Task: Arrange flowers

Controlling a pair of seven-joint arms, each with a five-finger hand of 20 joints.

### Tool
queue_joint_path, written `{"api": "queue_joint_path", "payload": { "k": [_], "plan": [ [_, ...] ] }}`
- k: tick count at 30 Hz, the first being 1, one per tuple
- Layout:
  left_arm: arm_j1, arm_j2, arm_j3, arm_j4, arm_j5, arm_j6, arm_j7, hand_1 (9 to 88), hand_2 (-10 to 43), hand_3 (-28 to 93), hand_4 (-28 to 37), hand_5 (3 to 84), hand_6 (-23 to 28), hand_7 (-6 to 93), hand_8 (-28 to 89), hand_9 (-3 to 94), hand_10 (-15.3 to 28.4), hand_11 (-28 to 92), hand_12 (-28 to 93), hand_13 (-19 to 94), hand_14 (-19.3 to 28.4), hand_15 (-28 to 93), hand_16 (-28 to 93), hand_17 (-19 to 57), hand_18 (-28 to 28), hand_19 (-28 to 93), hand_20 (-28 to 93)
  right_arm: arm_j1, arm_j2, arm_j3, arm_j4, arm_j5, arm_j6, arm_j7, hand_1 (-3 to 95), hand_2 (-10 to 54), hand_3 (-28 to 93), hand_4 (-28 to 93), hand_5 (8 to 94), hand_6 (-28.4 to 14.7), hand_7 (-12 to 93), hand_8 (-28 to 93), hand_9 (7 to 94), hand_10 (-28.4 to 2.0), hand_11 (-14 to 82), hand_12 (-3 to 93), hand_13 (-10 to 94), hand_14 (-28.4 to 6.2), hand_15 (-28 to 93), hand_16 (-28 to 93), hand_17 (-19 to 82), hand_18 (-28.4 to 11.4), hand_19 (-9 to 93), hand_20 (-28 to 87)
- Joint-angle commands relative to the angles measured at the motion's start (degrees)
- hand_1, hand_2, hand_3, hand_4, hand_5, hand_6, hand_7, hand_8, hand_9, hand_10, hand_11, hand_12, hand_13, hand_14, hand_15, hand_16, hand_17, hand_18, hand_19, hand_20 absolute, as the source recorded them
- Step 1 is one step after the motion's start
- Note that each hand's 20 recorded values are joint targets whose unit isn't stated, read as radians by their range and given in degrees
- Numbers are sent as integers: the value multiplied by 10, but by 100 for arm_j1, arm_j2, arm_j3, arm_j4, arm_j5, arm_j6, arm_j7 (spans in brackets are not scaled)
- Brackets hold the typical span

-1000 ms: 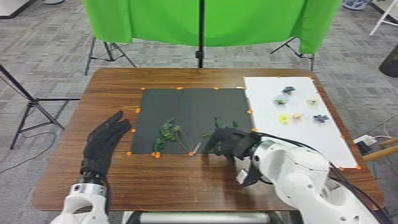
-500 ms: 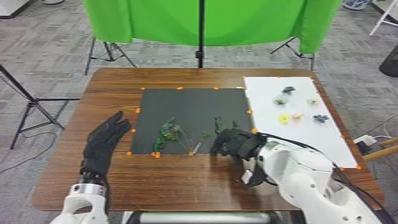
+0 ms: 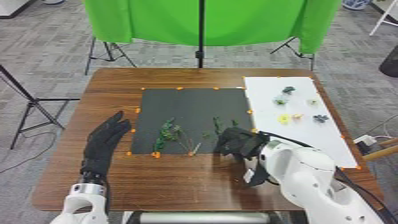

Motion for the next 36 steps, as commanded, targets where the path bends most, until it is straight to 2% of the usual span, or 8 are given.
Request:
{"api": "queue_joint_path", "payload": {
  "k": [1, 5, 8, 9, 14, 21, 27, 36],
  "plan": [
    [88, -70, 39, 79, 25, -69, -66, 221, -58, 690, -223, 437, 26, 79, -63, 455, 112, 110, 127, 371, 139, 112, 1, 91, 109, 23, 199, -119, -76, 551, -383, 1864, 37, 43, 299, 86, 744, 162, 585, 11, 146, -107, 919, -126, 467, 249, 931, -44, 693, 310, 703, -137, 932, 705],
    [73, -56, 38, 83, 21, -74, -58, 221, -58, 691, -223, 437, 26, 78, -63, 454, 113, 110, 128, 371, 139, 112, 2, 91, 109, 23, 199, -235, 31, 994, -668, 1573, 1242, -422, 299, 83, 737, 146, 582, 11, 147, -102, 891, -142, 336, 256, 893, -53, 639, 310, 646, -143, 932, 639],
    [88, -59, 38, 80, 18, -67, -58, 221, -58, 692, -222, 438, 26, 79, -62, 454, 112, 109, 127, 371, 139, 112, 2, 91, 109, 23, 199, -179, 173, 1054, -560, 197, 2679, -393, 312, 54, 692, 55, 598, 2, 149, -92, 817, -155, 237, 253, 843, -70, 630, 315, 600, -148, 932, 612],
    [98, -62, 40, 78, 16, -63, -55, 220, -59, 692, -222, 439, 26, 80, -62, 454, 113, 110, 127, 371, 139, 112, 2, 91, 109, 23, 199, -116, 213, 1096, -458, -335, 2794, -255, 321, 34, 675, 24, 603, 1, 152, -89, 796, -155, 226, 252, 831, -73, 636, 317, 594, -149, 932, 611],
    [102, -56, 44, 79, 13, -64, -53, 221, -57, 690, -223, 439, 27, 79, -62, 454, 113, 110, 127, 371, 140, 112, 1, 91, 109, 23, 199, 12, 353, 1433, -13, -1645, 2155, 391, 333, -52, 656, -66, 562, -6, 139, -83, 679, -177, 158, 231, 768, -90, 652, 309, 554, -151, 932, 576],
    [113, -62, 36, 63, 22, -63, -47, 221, -58, 691, -222, 440, 27, 79, -62, 454, 112, 109, 127, 371, 140, 112, 1, 91, 109, 23, 199, 178, 279, 1519, 863, -1760, 1227, 655, 316, -84, 629, -94, 535, -11, 115, -75, 686, -185, 142, 221, 797, -84, 641, 295, 569, -148, 932, 546],
    [111, -53, 21, 58, 23, -51, -51, 222, -57, 689, -223, 440, 26, 79, -62, 454, 112, 109, 128, 371, 140, 111, 1, 91, 109, 23, 198, 264, 158, 1362, 1415, -1820, 1382, 544, 318, -86, 624, -96, 527, -3, 117, -73, 705, -183, 142, 214, 825, -69, 638, 294, 594, -138, 932, 555],
    [111, -47, 27, 56, 20, -53, -70, 221, -58, 692, -224, 441, 26, 80, -63, 455, 112, 109, 128, 372, 140, 112, 1, 91, 109, 23, 198, 248, 63, 1275, 1530, -1687, 1558, 572, 329, -91, 637, -96, 525, 2, 124, -78, 723, -171, 153, 212, 847, -56, 632, 296, 610, -132, 932, 564]
  ]
}}
